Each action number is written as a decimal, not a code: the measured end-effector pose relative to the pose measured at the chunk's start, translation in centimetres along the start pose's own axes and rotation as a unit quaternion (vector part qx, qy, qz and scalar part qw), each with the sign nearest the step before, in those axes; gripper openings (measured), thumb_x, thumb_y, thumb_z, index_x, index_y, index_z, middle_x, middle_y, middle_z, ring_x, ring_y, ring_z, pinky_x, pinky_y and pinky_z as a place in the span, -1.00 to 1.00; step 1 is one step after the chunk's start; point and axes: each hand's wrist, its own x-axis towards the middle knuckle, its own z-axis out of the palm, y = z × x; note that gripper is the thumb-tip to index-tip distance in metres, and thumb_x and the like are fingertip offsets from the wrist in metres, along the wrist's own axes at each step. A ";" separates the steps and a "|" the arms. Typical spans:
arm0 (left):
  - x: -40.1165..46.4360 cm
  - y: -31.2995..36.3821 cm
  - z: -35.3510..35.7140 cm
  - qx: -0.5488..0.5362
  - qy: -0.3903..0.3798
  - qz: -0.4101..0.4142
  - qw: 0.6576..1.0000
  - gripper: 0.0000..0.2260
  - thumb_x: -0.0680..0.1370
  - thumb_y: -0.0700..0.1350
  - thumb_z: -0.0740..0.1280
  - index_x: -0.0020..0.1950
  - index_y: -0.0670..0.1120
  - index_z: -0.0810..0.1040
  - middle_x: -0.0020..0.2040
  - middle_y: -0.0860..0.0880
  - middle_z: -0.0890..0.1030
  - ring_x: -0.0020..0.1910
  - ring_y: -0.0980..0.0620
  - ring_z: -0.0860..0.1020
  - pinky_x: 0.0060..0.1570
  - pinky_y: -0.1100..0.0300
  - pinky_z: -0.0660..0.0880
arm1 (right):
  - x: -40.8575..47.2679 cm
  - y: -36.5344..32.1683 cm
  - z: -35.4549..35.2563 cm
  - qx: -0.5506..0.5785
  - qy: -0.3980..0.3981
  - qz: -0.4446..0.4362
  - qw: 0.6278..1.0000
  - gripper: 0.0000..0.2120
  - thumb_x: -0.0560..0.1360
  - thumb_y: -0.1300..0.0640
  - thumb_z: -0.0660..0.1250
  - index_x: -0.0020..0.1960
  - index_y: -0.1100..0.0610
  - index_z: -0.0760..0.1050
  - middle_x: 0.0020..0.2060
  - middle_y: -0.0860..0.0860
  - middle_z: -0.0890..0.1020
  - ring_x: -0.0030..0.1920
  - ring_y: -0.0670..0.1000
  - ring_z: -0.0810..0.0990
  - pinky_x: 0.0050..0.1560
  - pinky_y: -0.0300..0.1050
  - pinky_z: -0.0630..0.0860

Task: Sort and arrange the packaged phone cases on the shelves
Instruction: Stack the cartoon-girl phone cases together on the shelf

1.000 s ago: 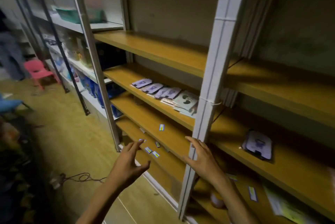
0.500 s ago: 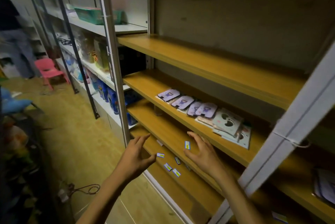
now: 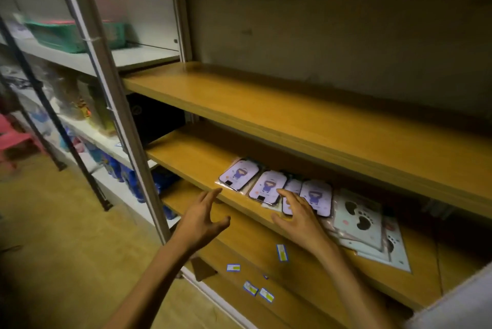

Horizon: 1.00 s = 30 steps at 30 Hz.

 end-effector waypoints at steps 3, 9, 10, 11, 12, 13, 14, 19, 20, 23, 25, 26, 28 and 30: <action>3.8 -1.5 0.2 -0.002 -0.016 0.025 1.000 -0.32 0.46 0.10 0.40 0.51 0.05 0.19 0.45 -0.04 0.34 0.37 0.00 0.34 0.28 0.07 0.40 | 2.1 0.2 0.5 -0.021 0.033 0.015 0.999 -0.46 0.49 0.01 0.35 0.43 -0.04 0.28 0.34 -0.04 0.41 0.33 -0.02 0.37 0.22 -0.25 0.29; 10.8 -4.8 0.8 -0.012 -0.056 0.084 0.995 -0.34 0.47 0.10 0.40 0.49 -0.06 0.25 0.42 -0.09 0.38 0.36 -0.05 0.33 0.24 0.08 0.37 | 5.4 0.5 2.5 -0.062 0.070 0.085 0.992 -0.43 0.50 -0.05 0.34 0.45 -0.03 0.25 0.38 0.00 0.38 0.36 0.03 0.34 0.28 -0.11 0.33; 11.9 -5.3 1.0 -0.015 -0.062 0.094 0.993 -0.34 0.46 0.10 0.41 0.48 -0.06 0.27 0.41 -0.08 0.40 0.35 -0.05 0.34 0.21 0.11 0.36 | 5.9 0.4 2.9 -0.067 0.079 0.099 0.990 -0.43 0.50 -0.05 0.34 0.45 -0.02 0.25 0.39 0.00 0.37 0.37 0.04 0.33 0.28 -0.11 0.32; 12.9 -5.8 1.1 -0.017 -0.068 0.102 0.992 -0.34 0.45 0.10 0.42 0.48 -0.05 0.28 0.39 -0.08 0.41 0.33 -0.05 0.35 0.19 0.14 0.35 | 6.3 0.3 3.4 -0.075 0.089 0.114 0.987 -0.43 0.50 -0.05 0.34 0.45 -0.02 0.25 0.40 0.01 0.37 0.37 0.04 0.33 0.28 -0.10 0.32; 13.8 -6.3 1.3 -0.019 -0.076 0.107 0.991 -0.34 0.44 0.10 0.43 0.47 -0.04 0.29 0.38 -0.08 0.42 0.32 -0.05 0.35 0.17 0.14 0.35 | 6.7 0.1 3.8 -0.088 0.099 0.133 0.982 -0.42 0.50 -0.06 0.34 0.46 -0.02 0.25 0.40 0.01 0.37 0.37 0.05 0.33 0.28 -0.08 0.32; 14.6 -6.8 1.4 -0.021 -0.085 0.111 0.990 -0.33 0.43 0.11 0.44 0.46 -0.03 0.29 0.37 -0.08 0.43 0.31 -0.06 0.36 0.17 0.13 0.36 | 7.0 -0.1 4.3 -0.103 0.110 0.153 0.977 -0.42 0.49 -0.07 0.34 0.46 -0.02 0.24 0.40 0.01 0.38 0.37 0.06 0.33 0.28 -0.07 0.33; 15.4 -7.2 1.6 -0.020 -0.094 0.116 0.989 -0.33 0.43 0.11 0.44 0.46 -0.03 0.29 0.37 -0.08 0.43 0.31 -0.07 0.36 0.18 0.11 0.38 | 7.2 -0.2 4.8 -0.122 0.122 0.170 0.970 -0.41 0.49 -0.09 0.33 0.46 -0.02 0.24 0.39 0.00 0.39 0.36 0.06 0.34 0.27 -0.07 0.34; 18.0 -9.2 3.3 0.009 -0.116 0.138 0.984 -0.29 0.42 0.21 0.40 0.46 -0.08 0.29 0.35 -0.12 0.44 0.30 -0.12 0.37 0.20 0.05 0.40 | 8.1 -0.5 7.7 -0.212 0.166 0.243 0.932 -0.33 0.45 -0.24 0.28 0.45 0.05 0.24 0.35 0.04 0.43 0.33 0.08 0.34 0.27 -0.07 0.30; 18.1 -9.3 3.7 0.011 -0.120 0.137 0.983 -0.27 0.41 0.26 0.38 0.45 -0.08 0.30 0.35 -0.12 0.44 0.28 -0.11 0.37 0.19 0.05 0.40 | 8.1 -0.5 8.3 -0.226 0.175 0.258 0.923 -0.29 0.44 -0.30 0.25 0.44 0.06 0.25 0.34 0.04 0.43 0.33 0.08 0.35 0.28 -0.05 0.29; 18.4 -9.3 4.8 0.032 -0.136 0.119 0.983 -0.20 0.36 0.38 0.33 0.44 -0.05 0.28 0.34 -0.08 0.44 0.28 -0.10 0.36 0.20 0.03 0.39 | 8.4 -0.7 9.4 -0.249 0.192 0.307 0.898 -0.19 0.38 -0.45 0.18 0.42 0.07 0.26 0.34 0.06 0.42 0.34 0.09 0.34 0.32 -0.03 0.28; 18.6 -9.3 5.4 0.052 -0.144 0.101 0.983 -0.16 0.37 0.39 0.32 0.48 -0.05 0.20 0.35 -0.09 0.43 0.30 -0.11 0.35 0.24 0.00 0.37 | 8.7 -0.9 9.9 -0.266 0.198 0.329 0.884 -0.16 0.35 -0.48 0.17 0.41 0.09 0.26 0.33 0.07 0.42 0.33 0.10 0.34 0.30 -0.01 0.29; 18.8 -9.3 5.7 0.054 -0.143 0.095 0.984 -0.14 0.37 0.38 0.33 0.51 -0.05 0.16 0.35 -0.10 0.44 0.31 -0.13 0.36 0.24 -0.01 0.36 | 8.9 -0.9 10.0 -0.273 0.196 0.335 0.880 -0.16 0.35 -0.47 0.18 0.40 0.10 0.26 0.32 0.08 0.41 0.33 0.11 0.33 0.29 -0.01 0.29; 19.2 -9.6 5.8 0.039 -0.139 0.085 0.986 -0.12 0.37 0.34 0.37 0.53 -0.05 0.12 0.33 -0.15 0.47 0.29 -0.17 0.39 0.21 -0.02 0.37 | 9.1 -0.5 9.9 -0.277 0.191 0.340 0.878 -0.17 0.36 -0.45 0.21 0.39 0.11 0.27 0.31 0.09 0.41 0.32 0.12 0.32 0.30 0.00 0.26; 19.6 -10.0 5.7 0.005 -0.140 0.073 0.987 -0.11 0.37 0.28 0.42 0.54 -0.06 0.12 0.29 -0.21 0.50 0.26 -0.21 0.42 0.18 -0.03 0.40 | 9.0 -0.2 9.5 -0.258 0.190 0.347 0.881 -0.17 0.37 -0.42 0.25 0.42 0.11 0.24 0.34 0.08 0.40 0.35 0.13 0.29 0.34 0.00 0.22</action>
